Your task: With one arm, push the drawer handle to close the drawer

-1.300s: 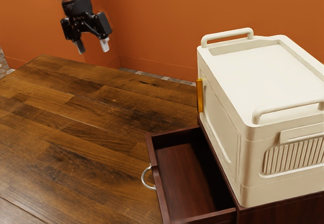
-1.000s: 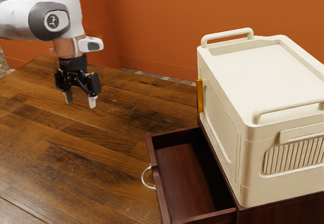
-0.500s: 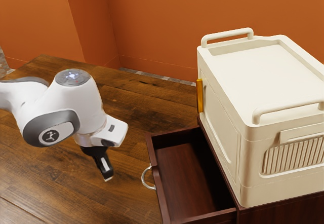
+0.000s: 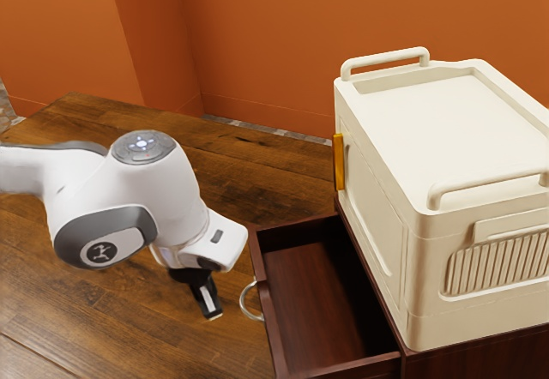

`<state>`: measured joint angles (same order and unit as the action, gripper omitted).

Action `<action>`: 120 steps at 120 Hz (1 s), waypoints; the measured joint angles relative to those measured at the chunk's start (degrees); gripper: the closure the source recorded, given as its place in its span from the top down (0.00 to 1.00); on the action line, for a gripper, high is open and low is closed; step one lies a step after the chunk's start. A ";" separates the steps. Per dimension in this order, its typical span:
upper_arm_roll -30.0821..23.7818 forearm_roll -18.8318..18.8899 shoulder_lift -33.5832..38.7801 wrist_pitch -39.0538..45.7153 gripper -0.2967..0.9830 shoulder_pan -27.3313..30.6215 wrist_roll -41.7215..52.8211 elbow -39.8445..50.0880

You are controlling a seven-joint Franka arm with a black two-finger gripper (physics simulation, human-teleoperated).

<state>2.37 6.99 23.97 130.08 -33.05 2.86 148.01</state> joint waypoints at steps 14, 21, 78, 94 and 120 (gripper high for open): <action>0.00 -0.39 -1.82 1.37 0.23 0.00 -0.21 -1.25; -0.03 -0.49 -3.53 1.98 0.23 0.00 -0.27 -2.67; -1.45 -0.41 -15.37 8.85 0.22 -0.03 -0.51 -10.94; -2.18 -0.30 -18.72 10.98 0.22 -0.06 -0.52 -13.72; -2.54 -0.03 -23.40 14.80 0.22 0.29 -0.52 -17.88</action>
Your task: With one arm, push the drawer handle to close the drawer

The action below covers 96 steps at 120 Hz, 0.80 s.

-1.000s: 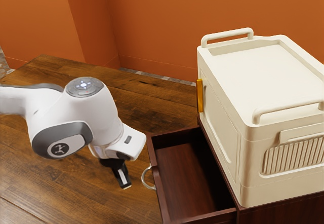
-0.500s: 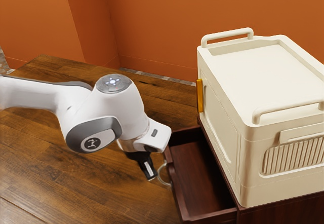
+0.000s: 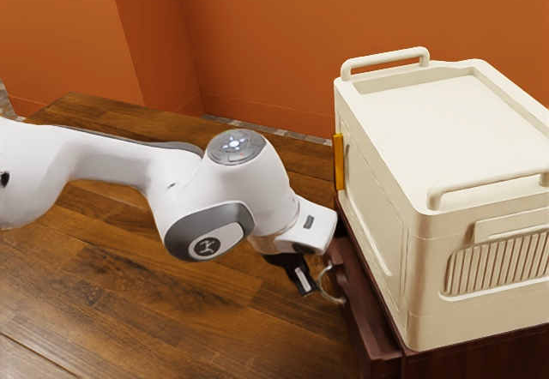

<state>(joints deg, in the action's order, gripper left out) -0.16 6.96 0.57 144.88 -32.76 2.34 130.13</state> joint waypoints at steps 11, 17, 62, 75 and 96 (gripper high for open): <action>-0.08 0.05 -1.55 1.75 0.22 0.08 0.14 -1.38; -0.21 0.12 -2.51 2.76 0.22 0.24 0.21 -2.23; -0.90 -0.39 8.90 0.05 0.23 1.03 -0.41 4.68; -0.94 -4.64 12.74 -12.54 0.31 11.06 -1.87 -1.70; 2.16 -10.44 2.71 -37.76 0.56 27.74 -2.63 -36.01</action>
<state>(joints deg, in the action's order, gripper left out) 2.00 -3.48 3.28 107.13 -5.02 -0.28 94.12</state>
